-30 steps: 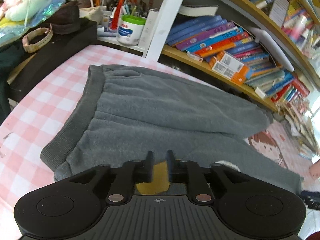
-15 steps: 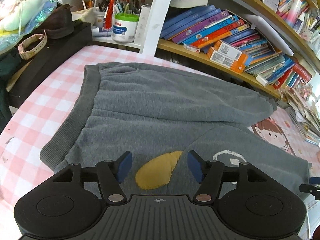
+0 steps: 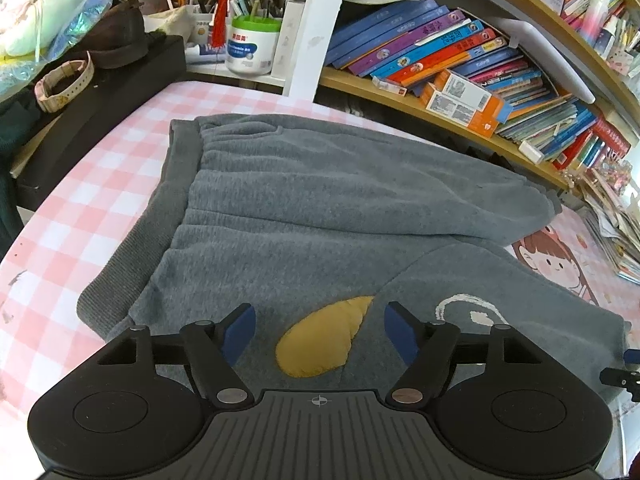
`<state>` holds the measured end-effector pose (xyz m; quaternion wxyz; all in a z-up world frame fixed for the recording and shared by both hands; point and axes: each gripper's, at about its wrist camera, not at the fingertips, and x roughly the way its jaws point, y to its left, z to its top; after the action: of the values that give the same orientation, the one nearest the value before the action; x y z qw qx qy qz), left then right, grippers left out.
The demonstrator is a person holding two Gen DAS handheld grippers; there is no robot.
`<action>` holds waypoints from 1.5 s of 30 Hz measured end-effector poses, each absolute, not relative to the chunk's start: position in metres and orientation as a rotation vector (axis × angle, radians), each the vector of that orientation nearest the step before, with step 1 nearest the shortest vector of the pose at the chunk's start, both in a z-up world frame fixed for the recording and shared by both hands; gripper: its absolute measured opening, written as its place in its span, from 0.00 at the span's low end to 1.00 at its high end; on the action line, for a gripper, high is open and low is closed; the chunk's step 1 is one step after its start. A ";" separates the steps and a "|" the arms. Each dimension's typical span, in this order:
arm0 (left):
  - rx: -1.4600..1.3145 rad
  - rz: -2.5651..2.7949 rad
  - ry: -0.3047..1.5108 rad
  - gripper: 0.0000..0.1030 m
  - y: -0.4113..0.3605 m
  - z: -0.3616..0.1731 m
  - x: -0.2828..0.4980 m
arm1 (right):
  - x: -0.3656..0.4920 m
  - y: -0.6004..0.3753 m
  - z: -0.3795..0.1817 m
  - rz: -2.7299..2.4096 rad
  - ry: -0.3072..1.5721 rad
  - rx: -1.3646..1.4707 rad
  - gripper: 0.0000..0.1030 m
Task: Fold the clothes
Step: 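Move both grippers to the sweatshirt edge beside the bookshelf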
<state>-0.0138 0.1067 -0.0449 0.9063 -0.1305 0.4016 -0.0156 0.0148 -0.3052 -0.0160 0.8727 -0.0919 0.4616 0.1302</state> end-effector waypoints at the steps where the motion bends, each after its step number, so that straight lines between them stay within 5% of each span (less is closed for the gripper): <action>1: -0.270 -0.031 0.831 0.71 0.107 -0.045 -0.013 | 0.016 -0.305 -0.016 0.273 0.967 -0.193 0.86; 26: -0.183 -0.081 0.852 0.72 0.109 -0.040 0.054 | 0.094 -0.272 -0.017 0.380 0.952 -0.290 0.88; 45: 0.011 -0.190 0.796 0.73 0.132 -0.014 0.163 | 0.251 -0.263 0.005 0.539 0.819 -0.424 0.90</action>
<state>0.1626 0.1317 -0.0143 0.9175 0.0052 0.3869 -0.0922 0.2513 -0.2628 0.0047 0.8608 -0.2021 0.3903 0.2568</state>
